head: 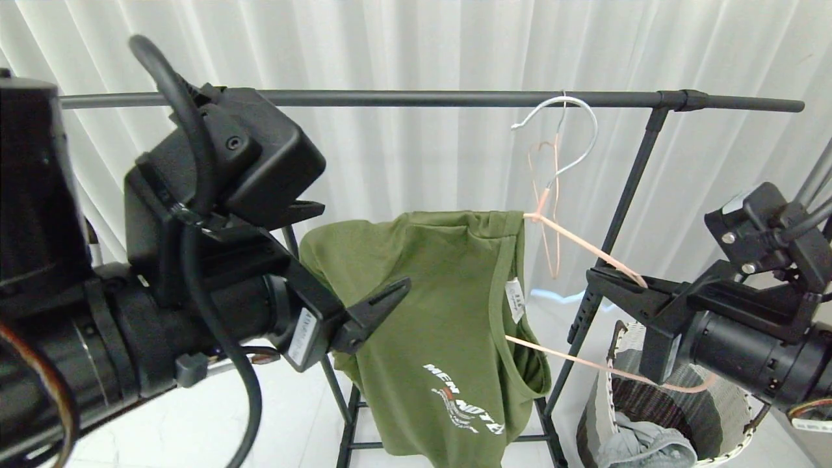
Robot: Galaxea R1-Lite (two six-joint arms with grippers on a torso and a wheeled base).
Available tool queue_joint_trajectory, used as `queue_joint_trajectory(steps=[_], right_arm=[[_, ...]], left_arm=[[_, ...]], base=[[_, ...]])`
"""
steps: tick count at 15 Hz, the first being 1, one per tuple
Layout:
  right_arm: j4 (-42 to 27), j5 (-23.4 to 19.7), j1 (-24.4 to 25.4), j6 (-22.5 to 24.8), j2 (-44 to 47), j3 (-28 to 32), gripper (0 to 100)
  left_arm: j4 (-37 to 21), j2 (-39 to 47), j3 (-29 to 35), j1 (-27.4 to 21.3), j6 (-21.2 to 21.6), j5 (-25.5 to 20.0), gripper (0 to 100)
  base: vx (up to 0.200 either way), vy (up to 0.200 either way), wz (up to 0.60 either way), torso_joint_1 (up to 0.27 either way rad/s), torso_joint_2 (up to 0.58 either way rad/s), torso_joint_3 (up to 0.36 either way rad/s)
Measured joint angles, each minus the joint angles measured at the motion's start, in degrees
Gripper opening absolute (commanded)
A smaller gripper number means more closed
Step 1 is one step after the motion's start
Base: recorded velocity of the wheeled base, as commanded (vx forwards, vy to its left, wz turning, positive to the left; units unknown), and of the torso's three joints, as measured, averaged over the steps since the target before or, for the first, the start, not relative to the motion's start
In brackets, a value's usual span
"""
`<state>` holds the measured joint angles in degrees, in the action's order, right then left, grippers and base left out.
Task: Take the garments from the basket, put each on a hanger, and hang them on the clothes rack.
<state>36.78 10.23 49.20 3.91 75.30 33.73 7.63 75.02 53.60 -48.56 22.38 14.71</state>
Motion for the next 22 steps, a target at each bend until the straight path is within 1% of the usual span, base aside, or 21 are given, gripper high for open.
queue_joint_trajectory(steps=[1, 3, 5, 6, 8, 10, 12, 15, 19, 22], right_arm=[[0.00, -2.29, -1.74, 2.49, -0.69, -0.74, 0], [-0.05, -2.95, -2.88, 4.24, -1.51, -1.66, 0], [-0.09, -3.58, -2.45, 5.91, -1.93, -2.56, 0], [-0.11, -3.94, -2.10, 6.16, -2.01, -2.78, 0], [-0.07, -3.89, -1.02, 6.27, -2.05, -3.28, 0], [-0.05, -3.85, 0.29, 7.22, -2.05, -3.80, 0], [-0.07, -3.85, 1.46, 8.59, -2.15, -4.52, 0], [-0.09, -3.83, 2.19, 8.91, -2.18, -5.18, 0], [0.02, -3.69, 2.47, 8.91, -2.27, -5.46, 0], [0.11, -3.63, 3.00, 8.86, -2.32, -5.51, 0]], left_arm=[[0.00, -0.68, 0.12, 3.63, 4.11, -7.33, 100], [0.09, -0.82, 1.39, 7.52, 9.47, -16.32, 100], [0.09, 0.17, 2.68, 8.31, 10.68, -21.66, 100], [0.11, 0.87, 3.04, 7.85, 10.73, -23.38, 100], [0.09, 2.82, 3.18, 6.33, 10.73, -25.25, 100], [0.09, 5.16, 3.06, 5.14, 10.68, -25.80, 100], [0.09, 7.25, 2.82, 4.68, 10.65, -26.48, 100], [0.02, 9.00, 1.00, 4.64, 10.65, -29.25, 100], [0.09, 9.68, -1.35, 4.84, 10.59, -29.57, 100], [0.06, 9.92, -1.90, 4.95, 10.57, -29.60, 100]], base=[[0.000, 0.000, 0.00, 0.000, 0.00, 0.000], [0.000, 0.000, 0.00, 0.000, 0.00, 0.000], [0.000, 0.000, 0.00, 0.000, 0.00, 0.000], [0.000, 0.000, 0.00, 0.000, 0.00, 0.000], [0.000, 0.000, 0.00, 0.000, 0.00, 0.000], [0.000, 0.000, 0.00, 0.000, 0.00, 0.000], [0.000, 0.000, 0.00, 0.000, 0.00, 0.000], [0.000, 0.000, 0.00, 0.000, 0.00, 0.000], [0.000, 0.000, 0.00, 0.000, 0.00, 0.000], [0.000, 0.000, 0.00, 0.000, 0.00, 0.000]])
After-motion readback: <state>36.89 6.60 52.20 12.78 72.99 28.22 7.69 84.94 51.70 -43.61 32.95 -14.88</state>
